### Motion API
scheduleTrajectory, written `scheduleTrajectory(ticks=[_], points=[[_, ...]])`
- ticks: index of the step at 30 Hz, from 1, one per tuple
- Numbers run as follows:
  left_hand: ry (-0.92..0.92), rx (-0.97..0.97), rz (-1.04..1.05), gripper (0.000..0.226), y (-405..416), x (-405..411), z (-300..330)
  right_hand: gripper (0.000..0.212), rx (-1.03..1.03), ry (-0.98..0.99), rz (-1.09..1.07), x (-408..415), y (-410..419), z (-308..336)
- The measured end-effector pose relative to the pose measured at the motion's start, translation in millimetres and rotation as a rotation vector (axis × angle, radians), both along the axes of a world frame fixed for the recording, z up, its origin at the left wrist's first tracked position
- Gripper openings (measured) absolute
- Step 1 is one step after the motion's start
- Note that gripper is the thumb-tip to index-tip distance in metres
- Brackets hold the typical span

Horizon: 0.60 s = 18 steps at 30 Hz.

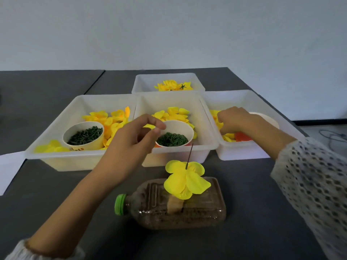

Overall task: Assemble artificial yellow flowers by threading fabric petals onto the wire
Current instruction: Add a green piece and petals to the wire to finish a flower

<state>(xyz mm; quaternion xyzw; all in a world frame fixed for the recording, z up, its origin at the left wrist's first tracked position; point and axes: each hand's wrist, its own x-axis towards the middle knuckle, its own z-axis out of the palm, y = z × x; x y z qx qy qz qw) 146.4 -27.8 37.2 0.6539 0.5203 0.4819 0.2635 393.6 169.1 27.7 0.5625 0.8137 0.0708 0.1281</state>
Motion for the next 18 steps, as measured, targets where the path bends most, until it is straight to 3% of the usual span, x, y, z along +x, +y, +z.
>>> scheduleTrajectory(ticks=[3,5,8,14,18], points=[[0.007,-0.013,-0.02,0.017,-6.7,-4.4,5.0,0.015,0.08,-0.025,0.0,-6.2,7.5,-10.0],[0.02,-0.026,-0.036,0.018,-13.8,-7.5,7.0,0.026,0.166,0.03,-0.017,-6.3,7.4,-14.2],[0.03,-0.037,-0.039,0.017,-23.8,-9.7,8.1,0.018,0.305,0.18,-0.047,-0.7,2.8,-7.6],[-0.032,-0.055,-0.029,0.018,-29.9,-3.2,6.2,0.014,0.414,0.648,-0.111,25.3,-25.9,42.7],[-0.048,-0.014,-0.016,0.016,-29.3,9.0,7.7,0.007,0.21,1.087,-0.098,26.8,-65.4,68.3]])
